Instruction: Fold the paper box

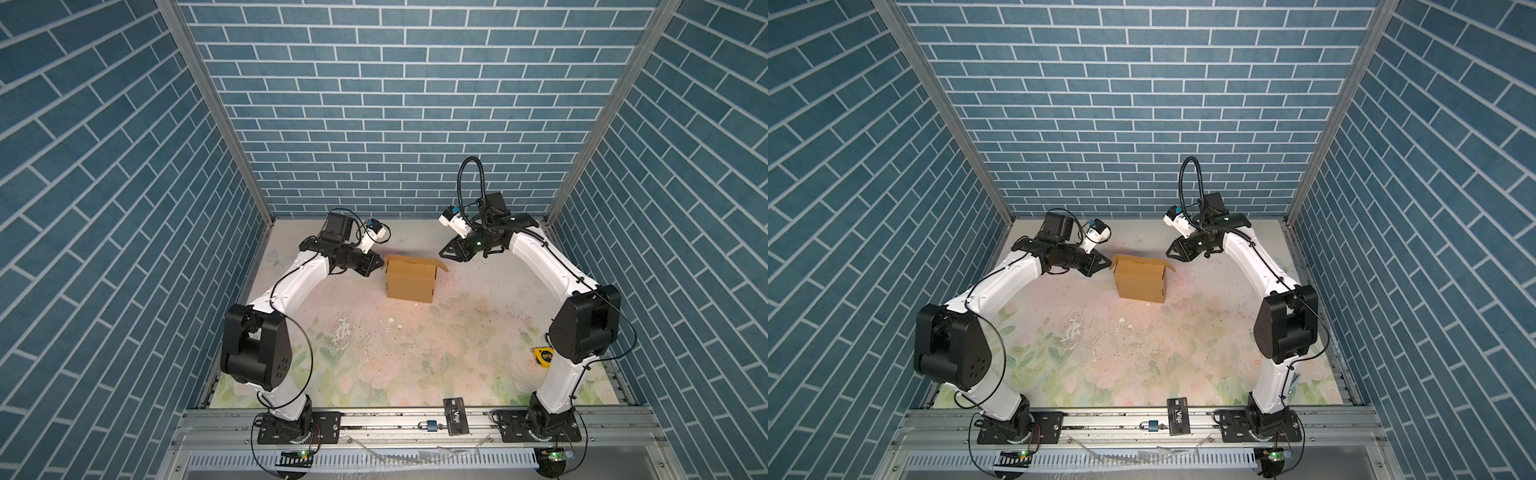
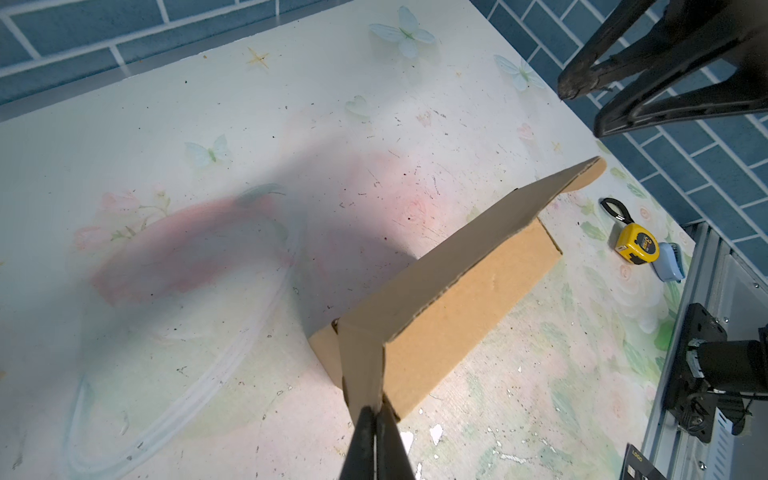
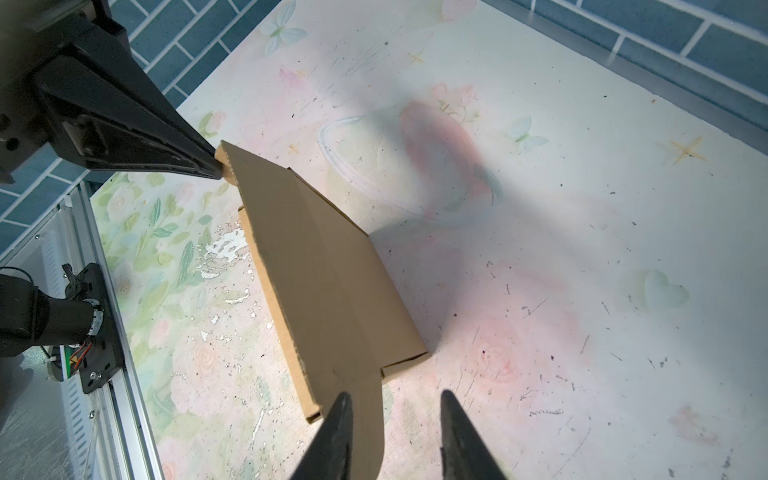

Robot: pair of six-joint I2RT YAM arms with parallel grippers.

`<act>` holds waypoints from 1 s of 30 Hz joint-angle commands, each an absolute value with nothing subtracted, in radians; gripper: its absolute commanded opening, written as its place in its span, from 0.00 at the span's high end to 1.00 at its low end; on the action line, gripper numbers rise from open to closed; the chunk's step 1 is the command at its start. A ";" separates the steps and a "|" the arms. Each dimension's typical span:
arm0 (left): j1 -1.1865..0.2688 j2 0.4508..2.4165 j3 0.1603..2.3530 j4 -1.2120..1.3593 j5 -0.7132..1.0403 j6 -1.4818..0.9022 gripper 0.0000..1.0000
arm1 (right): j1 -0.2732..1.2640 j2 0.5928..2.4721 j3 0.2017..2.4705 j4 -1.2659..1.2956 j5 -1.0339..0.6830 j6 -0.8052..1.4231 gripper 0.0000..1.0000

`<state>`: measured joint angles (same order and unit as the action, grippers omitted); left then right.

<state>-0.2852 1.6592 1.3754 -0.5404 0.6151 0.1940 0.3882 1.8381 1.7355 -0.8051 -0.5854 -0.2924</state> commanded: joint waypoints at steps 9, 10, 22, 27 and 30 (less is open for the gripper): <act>-0.298 1.672 1.391 -0.563 0.596 0.201 0.94 | 0.413 1.728 1.668 -0.805 -0.510 -0.263 0.61; -0.298 1.673 1.387 -0.556 0.598 0.201 0.94 | 0.417 1.722 1.660 -0.805 -0.500 -0.263 0.61; -0.301 1.666 1.401 -0.571 0.597 0.198 0.94 | 0.466 1.681 1.581 -0.802 -0.415 -0.256 0.61; -0.301 1.666 1.397 -0.569 0.597 0.192 0.94 | 0.479 1.689 1.563 -0.778 -0.362 -0.242 0.69; -0.301 1.659 1.405 -0.573 0.598 0.190 0.93 | 0.495 1.690 1.559 -0.773 -0.356 -0.238 0.75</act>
